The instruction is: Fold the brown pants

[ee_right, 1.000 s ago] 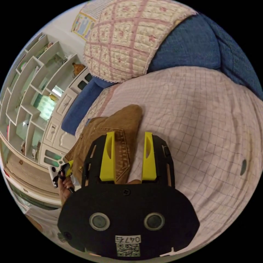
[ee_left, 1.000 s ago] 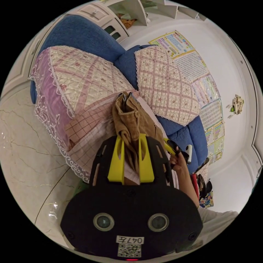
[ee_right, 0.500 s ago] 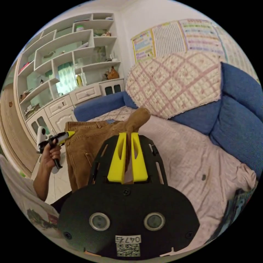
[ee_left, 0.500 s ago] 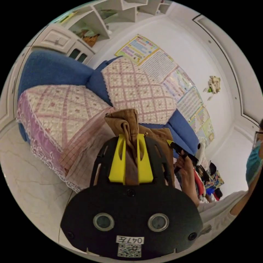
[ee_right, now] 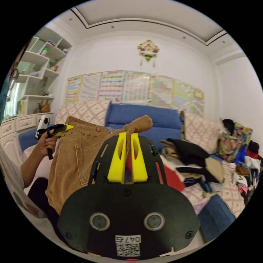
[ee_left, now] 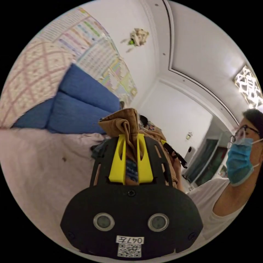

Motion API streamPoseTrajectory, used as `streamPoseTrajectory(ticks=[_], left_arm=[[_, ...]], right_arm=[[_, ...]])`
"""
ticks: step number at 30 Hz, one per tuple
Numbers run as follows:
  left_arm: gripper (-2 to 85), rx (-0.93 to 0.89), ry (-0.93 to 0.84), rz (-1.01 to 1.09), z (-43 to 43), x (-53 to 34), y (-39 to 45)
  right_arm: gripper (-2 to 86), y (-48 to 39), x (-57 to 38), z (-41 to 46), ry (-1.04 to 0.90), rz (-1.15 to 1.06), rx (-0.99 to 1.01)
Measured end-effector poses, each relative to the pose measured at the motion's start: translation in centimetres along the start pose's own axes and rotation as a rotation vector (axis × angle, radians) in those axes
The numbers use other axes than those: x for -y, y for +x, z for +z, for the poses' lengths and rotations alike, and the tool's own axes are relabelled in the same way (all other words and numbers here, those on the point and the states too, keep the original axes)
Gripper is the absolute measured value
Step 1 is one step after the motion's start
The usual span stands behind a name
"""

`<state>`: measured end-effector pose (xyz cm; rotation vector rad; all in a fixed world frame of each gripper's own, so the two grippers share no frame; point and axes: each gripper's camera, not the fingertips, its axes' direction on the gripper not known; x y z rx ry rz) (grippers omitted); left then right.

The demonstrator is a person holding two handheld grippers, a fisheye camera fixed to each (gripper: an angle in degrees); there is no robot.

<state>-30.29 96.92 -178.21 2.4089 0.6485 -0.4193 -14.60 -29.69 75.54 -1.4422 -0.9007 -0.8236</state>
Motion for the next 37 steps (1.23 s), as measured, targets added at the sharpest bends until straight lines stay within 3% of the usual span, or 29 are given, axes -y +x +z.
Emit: streamPoseTrajectory(ticks=[2,3,5,7,9,12,15,17,18,20,26,29,32,37], left_arm=[[6.3,-0.093,-0.044,0.035,18.4,6.4,-1.9],[6.5,-0.109,-0.067,0.028,22.8,7.6,-3.2],[8.0,-0.050,-0.184,-0.122,37.5,8.0,-11.2],[9.2,0.019,-0.223,-0.214,41.5,4.6,-16.6],[10.1,0.037,-0.198,-0.220,39.4,0.2,-19.0],[10.0,0.195,-0.230,-0.168,29.4,-5.6,-18.6],[8.5,0.341,-0.228,-0.062,13.5,-9.3,-14.3],[5.3,0.502,-0.196,0.061,-2.0,-12.2,-7.7],[4.2,0.545,-0.186,0.084,-6.0,-13.2,-6.1],[0.4,0.730,-0.124,0.108,-22.8,-18.3,-1.0],[-0.9,1.256,-0.121,-0.040,-58.9,-30.1,7.7],[-1.0,1.350,-0.031,-0.111,-72.7,-34.8,11.2],[-1.0,1.303,0.029,-0.168,-83.4,-38.3,11.8],[-1.0,1.228,0.077,-0.215,-94.3,-43.0,11.8]], right_arm=[[0.4,7.8,0.5,-2.0,0.042,0.049,-0.140],[0.5,9.7,0.4,-2.1,0.044,0.065,-0.165],[1.6,18.0,-0.7,-0.6,-0.051,0.174,-0.228],[4.3,24.0,-2.8,1.8,-0.194,0.277,-0.259],[10.1,28.4,-5.5,4.0,-0.345,0.337,-0.290],[13.5,31.3,-7.7,2.0,-0.359,0.386,-0.299],[11.2,30.2,-7.2,-4.7,-0.145,0.387,-0.382],[5.4,27.6,-6.6,-10.0,0.088,0.368,-0.345],[3.6,26.9,-6.5,-11.0,0.135,0.356,-0.322],[-0.3,24.4,-6.0,-13.2,0.226,0.314,-0.234],[-1.2,21.6,-2.7,-11.9,0.045,0.243,-0.027],[-1.3,20.5,-1.4,-11.2,-0.005,0.231,0.069],[-1.2,19.0,0.0,-11.1,-0.041,0.210,0.137],[-0.7,16.9,2.2,-11.8,-0.125,0.127,0.264]])
